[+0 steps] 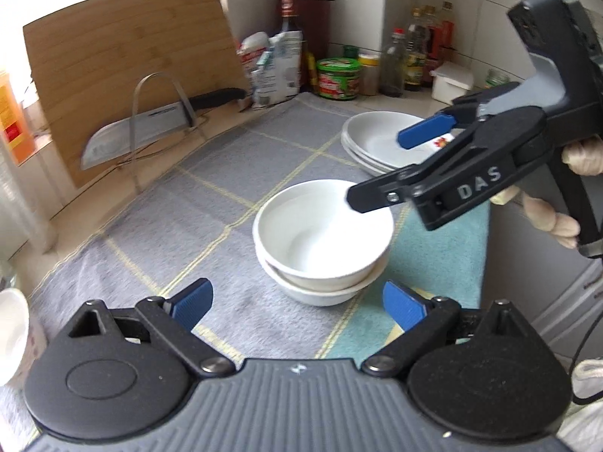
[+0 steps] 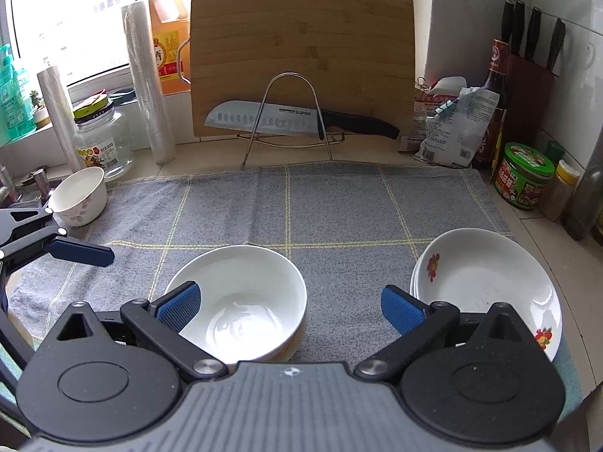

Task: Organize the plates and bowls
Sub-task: 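Open the right gripper and withdraw it from the stacked bowls, then move the right gripper to the white bowl beside the glass jar, then grasp the rim of the white bowl with the right gripper, then carry the bowl with the right gripper across the towel to the bowl stack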

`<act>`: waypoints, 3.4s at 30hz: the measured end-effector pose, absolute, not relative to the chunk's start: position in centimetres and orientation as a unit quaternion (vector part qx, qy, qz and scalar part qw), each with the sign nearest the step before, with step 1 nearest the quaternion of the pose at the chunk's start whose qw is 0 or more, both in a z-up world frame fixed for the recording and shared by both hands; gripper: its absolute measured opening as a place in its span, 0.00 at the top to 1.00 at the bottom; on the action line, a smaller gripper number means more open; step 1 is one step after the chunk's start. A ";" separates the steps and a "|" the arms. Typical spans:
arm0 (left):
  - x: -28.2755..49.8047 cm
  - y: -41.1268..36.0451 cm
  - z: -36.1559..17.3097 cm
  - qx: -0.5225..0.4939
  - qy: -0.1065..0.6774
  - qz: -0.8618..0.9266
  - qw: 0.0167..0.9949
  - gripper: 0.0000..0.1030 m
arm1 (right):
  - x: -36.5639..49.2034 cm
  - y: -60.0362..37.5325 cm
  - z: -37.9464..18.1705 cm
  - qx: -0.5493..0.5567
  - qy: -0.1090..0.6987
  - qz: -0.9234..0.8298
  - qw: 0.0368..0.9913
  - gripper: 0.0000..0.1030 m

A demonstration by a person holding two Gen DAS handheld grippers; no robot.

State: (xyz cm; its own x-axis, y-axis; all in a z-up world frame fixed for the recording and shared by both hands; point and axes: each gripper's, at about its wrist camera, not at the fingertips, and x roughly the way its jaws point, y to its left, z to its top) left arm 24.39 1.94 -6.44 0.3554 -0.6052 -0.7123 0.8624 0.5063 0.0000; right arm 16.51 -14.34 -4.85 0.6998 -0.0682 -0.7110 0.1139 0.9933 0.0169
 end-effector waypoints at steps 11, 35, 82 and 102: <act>24.4 8.6 -7.9 0.119 0.427 -0.239 0.864 0.06 | 19.0 -11.8 -4.0 -0.034 0.359 0.056 0.931 0.00; 33.2 22.1 -8.4 0.165 0.389 -0.276 0.863 0.05 | 26.9 5.2 -6.3 -0.085 0.383 0.093 0.915 0.00; 43.0 20.8 -12.9 0.229 0.371 -0.370 0.820 0.09 | 44.8 8.3 -11.0 -0.051 0.447 0.266 0.852 0.24; 42.9 20.6 -12.3 0.246 0.370 -0.378 0.812 0.13 | 45.3 9.1 -11.1 -0.049 0.459 0.260 0.848 0.32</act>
